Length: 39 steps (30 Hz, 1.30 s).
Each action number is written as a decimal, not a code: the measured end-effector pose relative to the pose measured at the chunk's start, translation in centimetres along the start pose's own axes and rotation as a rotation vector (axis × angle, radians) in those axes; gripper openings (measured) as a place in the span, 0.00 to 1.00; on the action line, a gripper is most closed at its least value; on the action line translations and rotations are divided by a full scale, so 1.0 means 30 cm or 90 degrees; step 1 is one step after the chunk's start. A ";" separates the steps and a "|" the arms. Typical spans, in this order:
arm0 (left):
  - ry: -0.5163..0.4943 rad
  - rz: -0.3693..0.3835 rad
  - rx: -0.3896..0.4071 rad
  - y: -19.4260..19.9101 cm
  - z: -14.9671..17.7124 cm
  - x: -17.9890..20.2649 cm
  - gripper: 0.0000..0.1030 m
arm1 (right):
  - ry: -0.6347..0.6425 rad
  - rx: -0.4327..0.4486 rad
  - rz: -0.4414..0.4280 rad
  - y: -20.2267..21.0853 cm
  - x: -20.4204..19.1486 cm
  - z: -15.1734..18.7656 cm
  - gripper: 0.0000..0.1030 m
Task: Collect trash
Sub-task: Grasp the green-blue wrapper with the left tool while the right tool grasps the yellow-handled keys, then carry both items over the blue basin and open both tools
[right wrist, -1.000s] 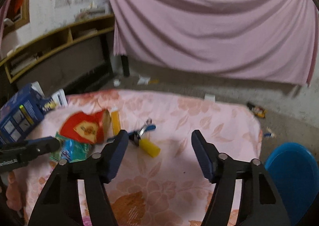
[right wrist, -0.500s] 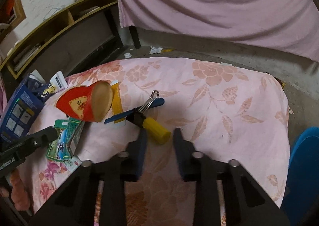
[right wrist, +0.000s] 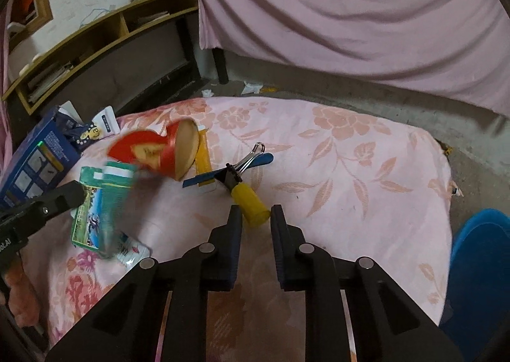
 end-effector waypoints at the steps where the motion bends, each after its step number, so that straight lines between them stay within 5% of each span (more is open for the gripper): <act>1: -0.010 -0.003 0.009 0.010 0.004 0.011 0.00 | 0.001 0.004 0.002 0.005 -0.006 0.002 0.15; 15: -0.129 -0.043 0.149 0.116 0.052 0.129 0.00 | 0.014 0.189 -0.001 0.202 -0.037 0.073 0.15; 22: -0.154 -0.052 0.163 0.123 0.055 0.143 0.00 | 0.015 0.234 0.000 0.246 -0.036 0.097 0.15; 27: -0.169 -0.070 0.218 0.164 0.065 0.168 0.00 | 0.012 0.273 0.010 0.287 -0.042 0.117 0.15; 39: -0.239 -0.058 0.364 0.291 0.065 0.419 0.00 | -0.010 0.459 0.042 0.519 -0.007 0.213 0.15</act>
Point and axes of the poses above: each gripper's, at about its wrist camera, not at the fingertips, and y roughly against the way its jaws point, x to its right, z to its underside, the point moved 3 cm from there along -y, roughly the way its jaws point, and after that the axes turned 12 degrees about -x, right-handed, at the moved point
